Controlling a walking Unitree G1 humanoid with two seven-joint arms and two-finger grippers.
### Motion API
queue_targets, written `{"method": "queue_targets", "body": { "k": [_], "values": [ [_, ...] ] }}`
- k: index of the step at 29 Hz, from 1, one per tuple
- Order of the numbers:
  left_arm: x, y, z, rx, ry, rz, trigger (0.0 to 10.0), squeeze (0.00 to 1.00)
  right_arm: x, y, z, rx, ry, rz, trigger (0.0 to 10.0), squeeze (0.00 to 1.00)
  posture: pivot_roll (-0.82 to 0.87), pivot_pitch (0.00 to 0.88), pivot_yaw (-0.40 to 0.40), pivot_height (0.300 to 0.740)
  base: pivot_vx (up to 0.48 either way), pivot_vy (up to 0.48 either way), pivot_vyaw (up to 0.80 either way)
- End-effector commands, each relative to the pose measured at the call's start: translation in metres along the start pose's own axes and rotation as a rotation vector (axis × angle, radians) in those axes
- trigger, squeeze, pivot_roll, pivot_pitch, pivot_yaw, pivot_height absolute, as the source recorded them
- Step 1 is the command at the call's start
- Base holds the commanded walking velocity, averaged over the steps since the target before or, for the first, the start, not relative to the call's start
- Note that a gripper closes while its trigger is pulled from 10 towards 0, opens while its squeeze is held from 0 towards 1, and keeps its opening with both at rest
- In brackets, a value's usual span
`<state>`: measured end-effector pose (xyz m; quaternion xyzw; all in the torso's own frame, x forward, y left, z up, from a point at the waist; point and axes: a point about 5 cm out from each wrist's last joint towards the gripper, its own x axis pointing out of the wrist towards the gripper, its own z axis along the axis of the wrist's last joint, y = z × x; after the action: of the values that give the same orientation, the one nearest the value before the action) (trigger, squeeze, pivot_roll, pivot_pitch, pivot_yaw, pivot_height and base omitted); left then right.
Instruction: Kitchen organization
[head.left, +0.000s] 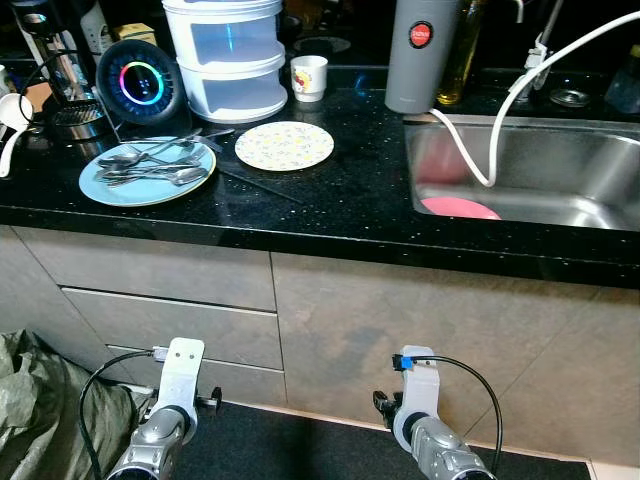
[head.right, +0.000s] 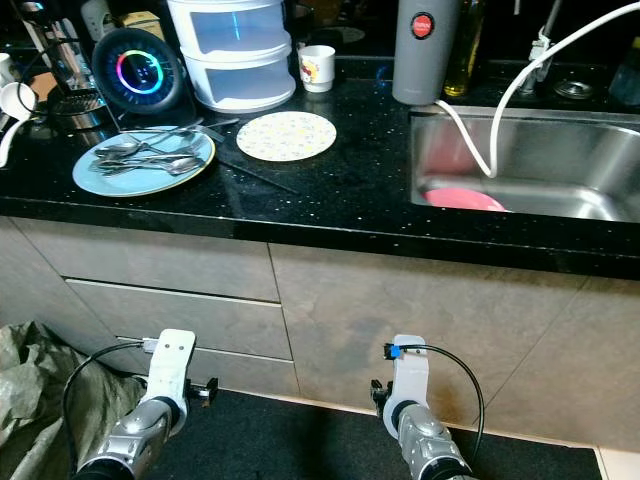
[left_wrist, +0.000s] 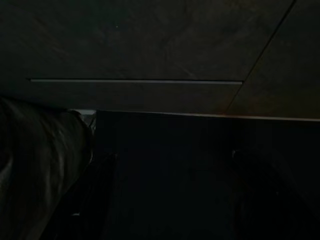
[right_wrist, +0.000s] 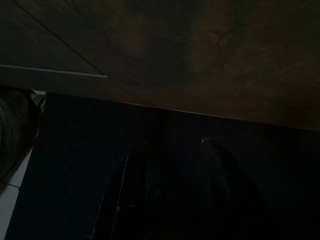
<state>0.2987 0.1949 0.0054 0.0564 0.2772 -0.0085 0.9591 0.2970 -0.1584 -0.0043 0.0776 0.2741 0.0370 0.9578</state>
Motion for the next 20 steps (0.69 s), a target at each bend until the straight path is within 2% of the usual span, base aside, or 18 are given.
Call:
{"method": "queue_targets", "body": {
  "k": [1,3,8,9,20],
  "values": [
    [-0.0012,0.0012,-0.0084,0.006,0.044,-0.013,10.0,0.00,-0.0025,-0.0022,-0.0109,0.017,0.040,-0.013,10.0,0.00,0.05,0.155,0.060,0.740,0.000,0.000,0.00],
    [-0.0008,-0.0007,-0.0076,-0.014,0.051,-0.036,10.0,0.00,-0.0026,-0.0023,-0.0113,0.018,0.041,-0.013,10.0,0.00,0.05,0.159,0.060,0.740,0.000,0.000,0.00],
    [-0.0004,-0.0036,-0.0089,-0.004,0.070,-0.058,10.0,0.00,-0.0027,-0.0026,-0.0115,0.023,0.042,-0.018,10.0,0.00,0.05,0.159,0.060,0.740,0.000,-0.480,0.00],
    [-0.0004,-0.0037,-0.0101,-0.028,0.077,-0.048,10.0,0.00,-0.0026,-0.0025,-0.0116,0.024,0.042,-0.019,10.0,0.00,0.05,0.159,0.061,0.740,0.000,0.000,0.00],
    [-0.0003,-0.0050,-0.0087,0.006,0.072,-0.074,10.0,0.00,-0.0027,-0.0031,-0.0117,0.021,0.045,-0.023,10.0,0.00,0.05,0.158,0.060,0.740,0.000,0.000,0.00]
  ]
}}
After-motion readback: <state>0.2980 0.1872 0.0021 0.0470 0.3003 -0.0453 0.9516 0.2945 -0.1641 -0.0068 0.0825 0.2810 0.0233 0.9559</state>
